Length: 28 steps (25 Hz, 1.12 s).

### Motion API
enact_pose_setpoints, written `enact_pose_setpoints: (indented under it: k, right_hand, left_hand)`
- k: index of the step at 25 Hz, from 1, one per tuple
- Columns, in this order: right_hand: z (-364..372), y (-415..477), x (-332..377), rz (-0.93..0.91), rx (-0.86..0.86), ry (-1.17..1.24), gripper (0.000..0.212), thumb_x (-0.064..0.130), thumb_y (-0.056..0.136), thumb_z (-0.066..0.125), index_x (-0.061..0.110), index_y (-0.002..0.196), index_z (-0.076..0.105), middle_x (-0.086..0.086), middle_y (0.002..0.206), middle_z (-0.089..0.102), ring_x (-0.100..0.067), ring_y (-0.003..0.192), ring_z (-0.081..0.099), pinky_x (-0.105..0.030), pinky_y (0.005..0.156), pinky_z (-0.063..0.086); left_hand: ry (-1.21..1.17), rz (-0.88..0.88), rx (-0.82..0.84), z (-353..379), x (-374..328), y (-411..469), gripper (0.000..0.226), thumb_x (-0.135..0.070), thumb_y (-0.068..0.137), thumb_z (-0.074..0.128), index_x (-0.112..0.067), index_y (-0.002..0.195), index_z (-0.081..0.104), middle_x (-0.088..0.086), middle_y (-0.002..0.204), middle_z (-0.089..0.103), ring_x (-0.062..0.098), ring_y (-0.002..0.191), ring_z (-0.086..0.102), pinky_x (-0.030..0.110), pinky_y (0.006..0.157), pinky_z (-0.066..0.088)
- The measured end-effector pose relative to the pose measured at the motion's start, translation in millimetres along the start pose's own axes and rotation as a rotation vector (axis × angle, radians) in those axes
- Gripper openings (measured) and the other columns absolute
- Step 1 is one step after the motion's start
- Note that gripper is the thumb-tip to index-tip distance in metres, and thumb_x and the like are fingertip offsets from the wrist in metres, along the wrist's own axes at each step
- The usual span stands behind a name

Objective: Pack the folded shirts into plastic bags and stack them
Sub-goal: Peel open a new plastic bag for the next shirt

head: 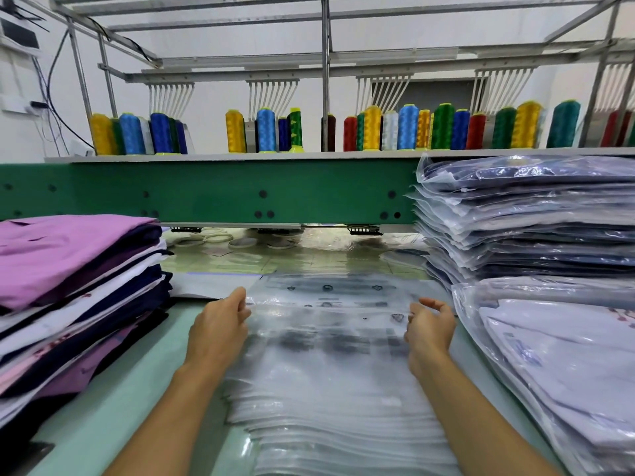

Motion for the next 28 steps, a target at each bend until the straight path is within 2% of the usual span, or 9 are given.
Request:
enact_pose_setpoints:
  k: [2,5,8,10,14,18,21,24,28]
  right_hand:
    - [-0.8,-1.6,0.6,0.003,0.027,-0.020,0.020,0.001,0.095,0.052,0.021,0.095,0.054,-0.007,0.083,0.054,-0.016,0.058,0.042,-0.030,0.050,0.034]
    - [0.9,-6.9,-0.5,0.018,0.123,-0.062,0.019,0.000,0.095,0.050,0.018,0.097,0.056,-0.003,0.070,0.051,-0.015,0.052,0.040,-0.028,0.046,0.033]
    - [3.1,-13.1,-2.9,-0.041,0.200,-0.184,0.015,0.004,0.094,0.051,0.017,0.096,0.059,-0.004,0.071,0.056,-0.018,0.056,0.048,-0.034,0.053,0.043]
    - [4.1,-18.1,-5.2,-0.198,0.191,-0.423,0.011,0.011,0.091,0.056,0.020,0.090,0.061,-0.004,0.087,0.061,-0.024,0.076,0.058,-0.040,0.070,0.050]
    - [4.9,-31.7,-7.5,-0.570,0.219,-0.917,0.014,0.042,0.090,0.065,0.028,0.086,0.062,0.005,0.108,0.043,-0.020,0.112,0.042,-0.036,0.095,0.038]
    - [12.9,-48.9,-1.3,-0.962,0.378,-1.282,0.053,0.081,0.087,0.036,0.034,0.104,0.055,0.016,0.104,0.057,-0.010,0.108,0.048,-0.040,0.109,0.029]
    - [20.2,-61.1,3.5,-1.141,0.503,-1.096,0.036,0.058,0.093,0.060,0.026,0.107,0.053,0.011,0.096,0.068,-0.014,0.089,0.063,-0.035,0.093,0.043]
    - [21.2,-67.8,4.5,-1.348,0.540,-1.036,0.030,-0.002,0.079,0.073,0.021,0.093,0.061,0.007,0.096,0.070,-0.021,0.082,0.066,-0.032,0.068,0.051]
    - [19.1,-55.9,-2.0,-1.238,0.454,-1.238,0.071,-0.018,0.067,0.056,0.023,0.124,0.067,0.003,0.149,0.052,-0.026,0.132,0.049,-0.038,0.095,0.046]
  left_hand:
    - [0.096,0.012,0.039,0.1,-0.1,-1.1,0.008,-0.022,0.098,0.054,-0.029,0.098,0.051,-0.007,0.101,0.070,0.025,0.093,0.062,0.041,0.074,0.055]
    - [0.091,0.170,0.159,7.5,-6.8,-1.4,0.033,-0.044,0.096,0.063,-0.038,0.129,0.058,-0.019,0.131,0.059,0.018,0.123,0.053,0.035,0.096,0.047]
    - [-0.009,0.206,0.173,10.6,-15.9,-0.7,0.010,-0.046,0.088,0.072,-0.037,0.088,0.070,-0.024,0.093,0.066,0.006,0.098,0.060,0.024,0.069,0.043]
    - [-0.006,0.161,0.142,11.7,-13.3,-0.4,0.029,-0.051,0.078,0.080,-0.030,0.072,0.061,-0.019,0.075,0.062,0.006,0.080,0.057,0.023,0.058,0.037]
    - [-0.082,0.165,0.040,11.4,-18.3,-7.1,0.057,-0.063,0.080,0.073,-0.018,0.064,0.042,-0.005,0.060,0.052,0.012,0.061,0.046,0.031,0.052,0.035]
    - [-0.132,0.153,-0.014,8.6,-27.3,-9.8,0.029,-0.044,0.093,0.067,-0.028,0.076,0.051,-0.010,0.071,0.062,0.013,0.074,0.061,0.034,0.061,0.049]
    - [-0.181,0.144,-0.113,4.7,-29.3,-9.5,0.018,-0.032,0.096,0.066,-0.029,0.090,0.050,-0.012,0.076,0.068,0.014,0.075,0.068,0.039,0.065,0.055]
    - [-0.205,0.188,-0.185,2.3,-33.3,-9.5,0.020,-0.024,0.097,0.063,-0.030,0.095,0.044,-0.013,0.077,0.068,0.018,0.070,0.069,0.040,0.061,0.055]
    - [-0.062,0.288,-0.272,-0.9,-32.9,-8.8,0.035,0.007,0.086,0.060,-0.026,0.087,0.047,-0.008,0.065,0.058,0.025,0.056,0.055,0.037,0.047,0.047]
Point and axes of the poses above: each hand's wrist, its own y-axis towards the middle knuckle, its own z-axis out of the palm, x = y × z, the point moved 1 cm from there along y, towards the middle knuckle
